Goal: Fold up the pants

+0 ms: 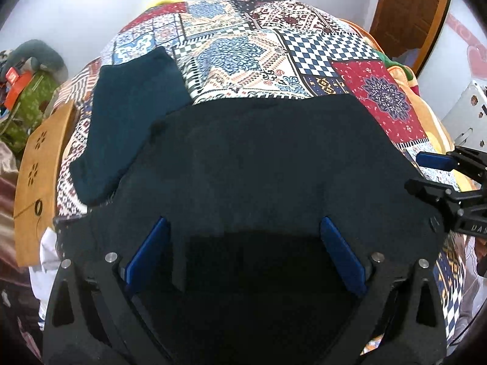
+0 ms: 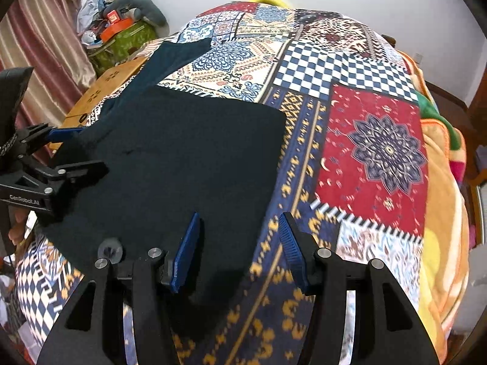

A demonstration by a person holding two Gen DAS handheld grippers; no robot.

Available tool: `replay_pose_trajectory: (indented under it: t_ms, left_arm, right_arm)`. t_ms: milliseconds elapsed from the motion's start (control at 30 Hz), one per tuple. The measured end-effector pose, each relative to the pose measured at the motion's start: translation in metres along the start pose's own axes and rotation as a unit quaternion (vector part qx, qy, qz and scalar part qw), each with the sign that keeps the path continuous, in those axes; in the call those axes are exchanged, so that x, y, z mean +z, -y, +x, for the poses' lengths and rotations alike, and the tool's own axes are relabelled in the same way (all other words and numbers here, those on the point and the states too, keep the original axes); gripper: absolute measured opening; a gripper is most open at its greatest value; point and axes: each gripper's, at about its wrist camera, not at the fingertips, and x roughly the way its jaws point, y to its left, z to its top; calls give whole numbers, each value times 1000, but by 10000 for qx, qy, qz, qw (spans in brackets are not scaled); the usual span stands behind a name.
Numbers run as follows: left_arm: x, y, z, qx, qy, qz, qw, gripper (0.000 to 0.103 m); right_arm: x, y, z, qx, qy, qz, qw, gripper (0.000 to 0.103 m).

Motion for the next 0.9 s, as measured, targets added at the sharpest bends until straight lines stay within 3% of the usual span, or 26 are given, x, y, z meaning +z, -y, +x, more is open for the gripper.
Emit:
replay_pose_trajectory:
  t_ms: [167,400,667,767,900]
  left_arm:
    - [-20,-7,-15,-20,266,-330,9991,101]
    - [-34,-18,-60,507,849,-253,9948,101]
    - [-65,-94,-125,778,1593,-1270,9759,101]
    - [-83,-125,-133,851,1592,-1603,9704,101]
    - [-109,-162,-125,892,1316,-2156,9635,101]
  right_arm:
    - [-4,-4,-14,-158,35,21,9999,50]
    - [7,-25,-47,-173,464,-109,9987,50]
    - [29,-64,-68,63,1008,-236,9946,50]
    - [34,-79,-64,140,1137,-280,9930,62]
    - [39,-97,-49,185,1144,-361,9926,63]
